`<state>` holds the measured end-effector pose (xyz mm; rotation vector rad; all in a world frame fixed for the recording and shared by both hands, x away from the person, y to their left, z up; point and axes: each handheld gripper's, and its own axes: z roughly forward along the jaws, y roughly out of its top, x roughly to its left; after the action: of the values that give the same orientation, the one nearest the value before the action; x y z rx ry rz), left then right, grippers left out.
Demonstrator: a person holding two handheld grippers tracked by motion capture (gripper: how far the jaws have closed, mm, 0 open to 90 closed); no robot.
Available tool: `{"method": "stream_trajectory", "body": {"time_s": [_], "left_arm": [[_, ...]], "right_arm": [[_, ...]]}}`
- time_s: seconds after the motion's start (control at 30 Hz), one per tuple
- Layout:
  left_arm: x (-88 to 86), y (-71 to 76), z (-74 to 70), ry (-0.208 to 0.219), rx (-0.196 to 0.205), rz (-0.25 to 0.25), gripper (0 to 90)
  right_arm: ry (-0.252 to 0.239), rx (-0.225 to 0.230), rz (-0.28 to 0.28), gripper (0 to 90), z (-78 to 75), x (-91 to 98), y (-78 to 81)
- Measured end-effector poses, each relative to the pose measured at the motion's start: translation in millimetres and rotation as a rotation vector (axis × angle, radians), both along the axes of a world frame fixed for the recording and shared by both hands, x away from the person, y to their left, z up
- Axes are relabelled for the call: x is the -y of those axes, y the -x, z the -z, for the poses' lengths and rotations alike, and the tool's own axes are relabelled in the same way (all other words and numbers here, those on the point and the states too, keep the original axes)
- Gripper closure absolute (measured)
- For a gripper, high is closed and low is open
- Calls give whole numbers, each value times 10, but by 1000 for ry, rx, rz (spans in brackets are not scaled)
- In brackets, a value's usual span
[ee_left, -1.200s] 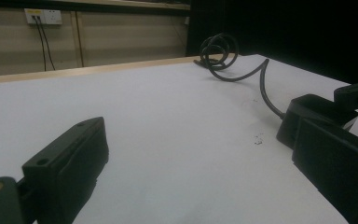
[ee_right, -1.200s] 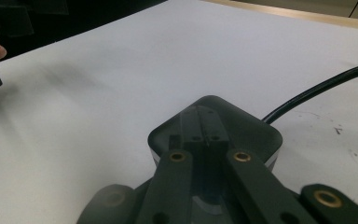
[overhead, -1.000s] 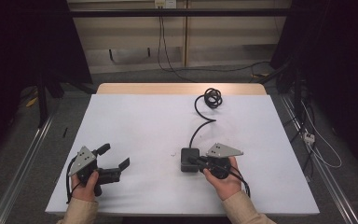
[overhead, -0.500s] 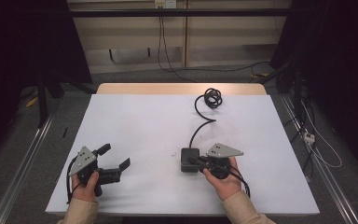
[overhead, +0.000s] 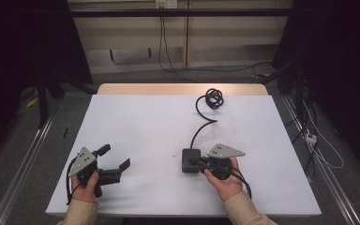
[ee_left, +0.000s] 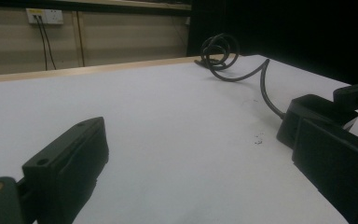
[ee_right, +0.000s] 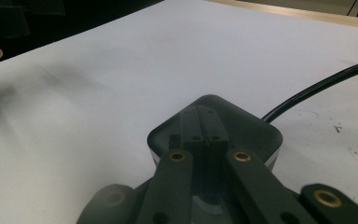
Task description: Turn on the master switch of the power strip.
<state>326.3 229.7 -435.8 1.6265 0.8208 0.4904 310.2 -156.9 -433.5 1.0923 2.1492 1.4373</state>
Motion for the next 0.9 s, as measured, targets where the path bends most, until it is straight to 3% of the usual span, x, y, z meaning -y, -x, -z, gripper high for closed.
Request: {"method": "stream_trajectory", "body": {"time_s": [0.9], "left_arm": [[-5, 4, -3, 2, 2, -4, 32]], "right_arm": [[38, 8, -1, 900, -14, -29, 9]]}}
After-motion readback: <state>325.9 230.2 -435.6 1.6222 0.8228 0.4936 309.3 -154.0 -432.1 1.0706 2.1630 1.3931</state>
